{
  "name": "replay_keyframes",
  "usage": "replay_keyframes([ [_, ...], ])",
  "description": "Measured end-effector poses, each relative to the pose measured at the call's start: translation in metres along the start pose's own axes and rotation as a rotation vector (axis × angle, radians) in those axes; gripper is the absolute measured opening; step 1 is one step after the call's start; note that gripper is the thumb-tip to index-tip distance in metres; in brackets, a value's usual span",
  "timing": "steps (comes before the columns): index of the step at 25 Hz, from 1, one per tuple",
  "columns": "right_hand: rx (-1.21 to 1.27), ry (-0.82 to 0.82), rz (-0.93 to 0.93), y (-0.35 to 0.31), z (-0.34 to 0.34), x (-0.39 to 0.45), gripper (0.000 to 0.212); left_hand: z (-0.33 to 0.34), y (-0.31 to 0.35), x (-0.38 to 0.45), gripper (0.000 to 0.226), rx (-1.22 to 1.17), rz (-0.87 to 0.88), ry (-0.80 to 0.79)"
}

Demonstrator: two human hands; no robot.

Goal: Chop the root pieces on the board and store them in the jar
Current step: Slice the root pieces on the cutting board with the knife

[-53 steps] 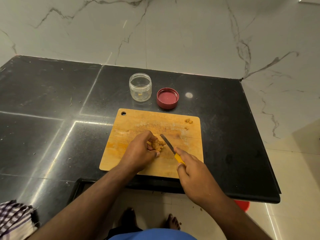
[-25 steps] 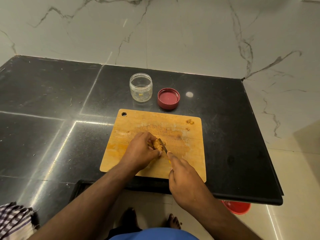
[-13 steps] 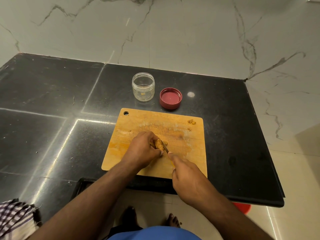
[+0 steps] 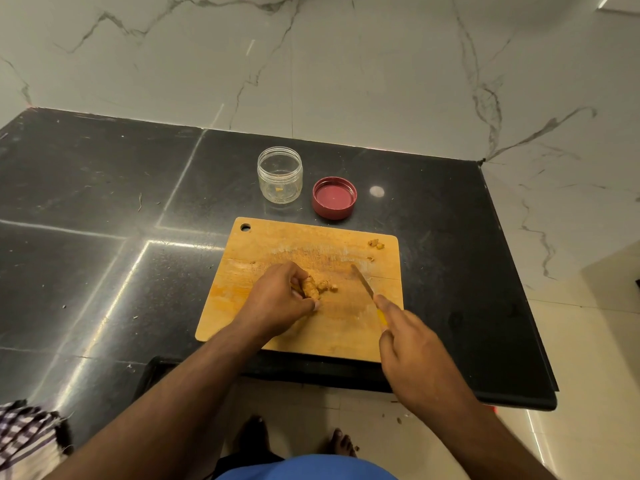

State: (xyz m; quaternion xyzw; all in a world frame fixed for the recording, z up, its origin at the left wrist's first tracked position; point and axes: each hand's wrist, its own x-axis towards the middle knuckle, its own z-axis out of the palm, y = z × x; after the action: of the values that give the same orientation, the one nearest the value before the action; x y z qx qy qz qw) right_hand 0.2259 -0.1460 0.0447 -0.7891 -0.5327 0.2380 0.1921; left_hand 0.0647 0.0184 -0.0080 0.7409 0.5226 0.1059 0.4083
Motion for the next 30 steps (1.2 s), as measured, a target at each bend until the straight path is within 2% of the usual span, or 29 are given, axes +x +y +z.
replay_keyframes([
  [3,0.045,-0.084,-0.069,-0.006,0.007,-0.002,0.051,-0.003,0.002,0.0,0.045,-0.016,0.01,-0.005],
  [6,0.072,-0.14,-0.075,-0.004,0.016,-0.003,0.05,-0.008,-0.003,0.003,0.052,0.092,0.022,-0.017],
  [14,0.113,-0.137,-0.036,0.018,0.011,0.0,0.049,-0.016,-0.013,0.002,0.059,0.085,0.027,-0.035],
  [17,0.093,-0.008,0.056,0.025,0.011,0.008,0.051,-0.016,-0.016,0.002,0.063,0.077,0.034,-0.053],
  [18,0.113,-0.017,0.034,0.025,0.011,0.008,0.051,-0.017,-0.016,0.002,0.063,0.078,0.032,-0.057],
  [22,0.125,-0.209,-0.12,0.014,0.018,0.002,0.05,-0.017,-0.016,0.002,0.062,0.084,0.022,-0.059],
  [26,0.075,0.027,0.093,0.032,0.01,0.019,0.052,-0.016,-0.015,0.0,0.063,0.073,0.022,-0.048],
  [30,0.143,0.015,0.07,0.032,0.007,0.018,0.05,-0.018,-0.013,-0.001,0.065,0.08,0.02,-0.058],
])
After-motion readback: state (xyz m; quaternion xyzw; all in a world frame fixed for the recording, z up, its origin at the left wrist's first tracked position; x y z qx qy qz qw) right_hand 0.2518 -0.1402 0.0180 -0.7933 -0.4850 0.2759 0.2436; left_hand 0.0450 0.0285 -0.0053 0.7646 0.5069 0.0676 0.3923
